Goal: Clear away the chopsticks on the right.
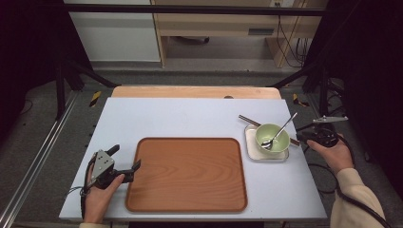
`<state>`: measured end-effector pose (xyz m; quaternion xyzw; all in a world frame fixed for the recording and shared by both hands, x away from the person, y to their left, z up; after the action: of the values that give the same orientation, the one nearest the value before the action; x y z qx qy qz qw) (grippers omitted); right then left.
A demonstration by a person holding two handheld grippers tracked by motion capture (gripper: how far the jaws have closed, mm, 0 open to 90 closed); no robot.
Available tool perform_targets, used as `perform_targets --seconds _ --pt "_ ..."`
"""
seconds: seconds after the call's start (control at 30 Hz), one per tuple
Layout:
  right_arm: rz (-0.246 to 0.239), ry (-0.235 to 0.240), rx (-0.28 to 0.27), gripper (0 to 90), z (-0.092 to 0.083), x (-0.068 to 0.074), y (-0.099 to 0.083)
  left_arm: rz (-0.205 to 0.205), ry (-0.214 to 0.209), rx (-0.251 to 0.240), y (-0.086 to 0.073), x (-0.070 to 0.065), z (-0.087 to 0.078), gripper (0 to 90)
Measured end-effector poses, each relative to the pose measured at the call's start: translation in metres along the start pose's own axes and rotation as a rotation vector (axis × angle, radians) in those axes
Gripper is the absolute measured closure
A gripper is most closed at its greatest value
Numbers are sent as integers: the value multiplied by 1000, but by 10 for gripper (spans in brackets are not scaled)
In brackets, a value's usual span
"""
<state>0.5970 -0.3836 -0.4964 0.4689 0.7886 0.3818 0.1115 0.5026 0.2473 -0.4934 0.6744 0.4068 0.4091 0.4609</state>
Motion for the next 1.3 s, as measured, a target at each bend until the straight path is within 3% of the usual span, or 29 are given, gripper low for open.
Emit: perform_targets --seconds 0.43,1.3 --pt "-20 17 38 695 15 3 -1 13 -1 10 -3 -2 2 27" --pt "-23 56 55 691 20 7 -1 25 -3 15 -3 -4 2 27"
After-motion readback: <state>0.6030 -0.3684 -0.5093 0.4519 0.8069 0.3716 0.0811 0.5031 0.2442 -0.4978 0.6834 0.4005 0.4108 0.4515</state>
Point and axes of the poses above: each handheld gripper's, and its own axes: z roughly forward along the jaws, y roughly out of its top, x roughly to its left, the point moved 8 cm from there along z, roughly forward along the jaws, and after that the axes turned 13 degrees about y, right-handed, at the moved point
